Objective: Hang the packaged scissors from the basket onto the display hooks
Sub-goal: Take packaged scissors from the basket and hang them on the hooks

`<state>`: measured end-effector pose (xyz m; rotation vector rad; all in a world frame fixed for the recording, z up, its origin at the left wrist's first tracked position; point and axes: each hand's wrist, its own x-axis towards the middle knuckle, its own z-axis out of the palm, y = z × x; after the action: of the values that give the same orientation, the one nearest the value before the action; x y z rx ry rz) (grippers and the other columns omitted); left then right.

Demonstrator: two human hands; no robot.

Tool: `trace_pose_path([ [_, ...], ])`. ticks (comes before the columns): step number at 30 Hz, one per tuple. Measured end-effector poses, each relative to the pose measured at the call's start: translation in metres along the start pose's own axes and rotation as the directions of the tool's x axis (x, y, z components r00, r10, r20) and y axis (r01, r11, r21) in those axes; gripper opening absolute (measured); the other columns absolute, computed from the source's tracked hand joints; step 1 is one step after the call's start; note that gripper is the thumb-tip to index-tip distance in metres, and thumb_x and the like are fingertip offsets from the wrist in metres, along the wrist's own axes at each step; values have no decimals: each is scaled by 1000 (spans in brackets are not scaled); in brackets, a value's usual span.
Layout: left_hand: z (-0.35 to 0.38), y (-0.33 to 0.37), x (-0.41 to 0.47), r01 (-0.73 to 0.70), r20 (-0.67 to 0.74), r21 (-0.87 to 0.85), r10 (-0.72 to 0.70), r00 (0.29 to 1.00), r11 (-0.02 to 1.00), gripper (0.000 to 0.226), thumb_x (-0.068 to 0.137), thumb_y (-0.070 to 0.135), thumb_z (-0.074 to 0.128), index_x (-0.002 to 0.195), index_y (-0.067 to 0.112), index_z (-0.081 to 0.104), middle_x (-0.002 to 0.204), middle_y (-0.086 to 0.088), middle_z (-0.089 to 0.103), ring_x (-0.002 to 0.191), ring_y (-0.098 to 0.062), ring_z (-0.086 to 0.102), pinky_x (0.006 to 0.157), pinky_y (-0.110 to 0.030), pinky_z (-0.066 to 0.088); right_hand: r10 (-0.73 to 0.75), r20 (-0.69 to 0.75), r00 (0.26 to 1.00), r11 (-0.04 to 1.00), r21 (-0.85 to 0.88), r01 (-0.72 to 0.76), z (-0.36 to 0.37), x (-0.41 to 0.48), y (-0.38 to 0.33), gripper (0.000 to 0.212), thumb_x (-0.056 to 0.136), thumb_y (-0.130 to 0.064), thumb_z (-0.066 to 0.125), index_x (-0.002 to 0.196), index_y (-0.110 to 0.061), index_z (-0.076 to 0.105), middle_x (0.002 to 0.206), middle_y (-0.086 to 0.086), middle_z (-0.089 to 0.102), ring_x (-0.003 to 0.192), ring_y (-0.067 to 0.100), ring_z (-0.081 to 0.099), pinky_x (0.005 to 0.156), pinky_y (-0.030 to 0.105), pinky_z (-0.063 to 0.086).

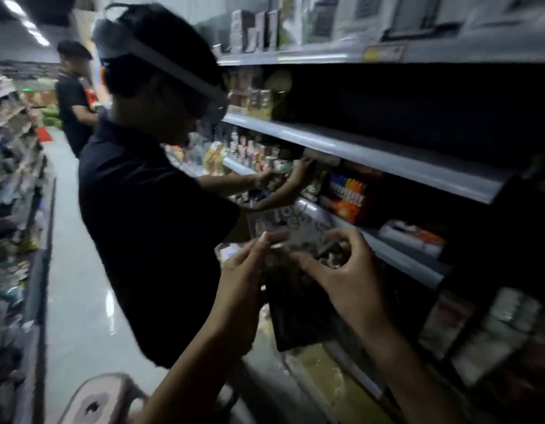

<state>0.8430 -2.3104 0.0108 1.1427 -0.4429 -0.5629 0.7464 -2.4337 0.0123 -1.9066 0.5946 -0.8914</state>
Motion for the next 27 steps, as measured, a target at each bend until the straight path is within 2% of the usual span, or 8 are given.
trace_pose_path([
  [3, 35, 11, 20, -36, 136, 46, 30, 990, 998, 35, 104, 40, 49, 107, 20, 78, 105, -8, 77, 95, -25, 74, 74, -35, 54, 5, -226, 974, 1000, -13, -8, -40, 16, -2, 44, 76, -48, 85, 90, -20, 55, 73, -13, 56, 62, 2, 53, 61, 25, 46],
  [5, 55, 15, 31, -29, 212, 43, 19, 977, 999, 34, 103, 41, 51, 106, 20, 78, 103, -7, 78, 94, -22, 74, 74, -35, 54, 11, -306, 952, 1000, -1, -11, -70, 23, -4, 46, 81, -44, 82, 84, -9, 53, 68, -6, 48, 58, 10, 46, 58, 30, 40],
  [9, 102, 29, 49, -49, 400, 15, 39, 916, 999, 35, 105, 40, 48, 102, 23, 79, 108, -7, 77, 102, -23, 74, 73, -35, 57, -20, -457, 889, 999, -38, 3, -130, 25, -23, 40, 89, -37, 76, 87, -3, 54, 73, 4, 54, 67, 18, 57, 60, 24, 43],
  [13, 148, 43, 59, -84, 532, -3, 73, 844, 996, 37, 105, 40, 49, 111, 14, 75, 105, -12, 77, 98, -29, 74, 76, -41, 59, -93, -562, 822, 993, -109, 38, -179, 17, -53, 10, 93, -27, 73, 95, -17, 71, 88, -5, 75, 84, 2, 71, 69, 12, 49],
  [17, 189, 55, 65, -109, 632, -39, 109, 767, 993, 32, 102, 40, 55, 108, 17, 76, 103, -11, 77, 94, -31, 73, 73, -42, 59, -124, -659, 741, 979, -205, -18, -219, 11, -70, 24, 97, -30, 69, 118, -19, 69, 106, -7, 73, 100, 5, 68, 85, 25, 50],
  [19, 207, 60, 68, -134, 671, -54, 135, 729, 990, 30, 99, 43, 60, 104, 18, 77, 102, -12, 76, 89, -30, 68, 66, -39, 56, -86, -698, 711, 979, -192, -70, -238, 9, -74, 31, 100, -30, 65, 127, -18, 63, 114, -4, 70, 106, 9, 65, 83, 25, 49],
  [23, 241, 66, 65, -125, 698, -93, 154, 699, 988, 32, 100, 34, 61, 103, 5, 74, 81, -6, 73, 69, -18, 66, 55, -32, 54, -34, -753, 657, 988, -127, -93, -270, 0, -79, 18, 101, -21, 60, 118, -14, 61, 109, 2, 69, 99, 20, 67, 78, 33, 53],
  [27, 274, 67, 60, -144, 744, -87, 161, 648, 986, 26, 99, 35, 60, 98, 17, 79, 102, -14, 75, 95, -32, 68, 90, -55, 54, -134, -797, 589, 973, -219, -75, -293, -11, -88, 14, 88, -18, 56, 89, -4, 61, 81, 26, 57, 70, 42, 57, 64, 45, 49],
])
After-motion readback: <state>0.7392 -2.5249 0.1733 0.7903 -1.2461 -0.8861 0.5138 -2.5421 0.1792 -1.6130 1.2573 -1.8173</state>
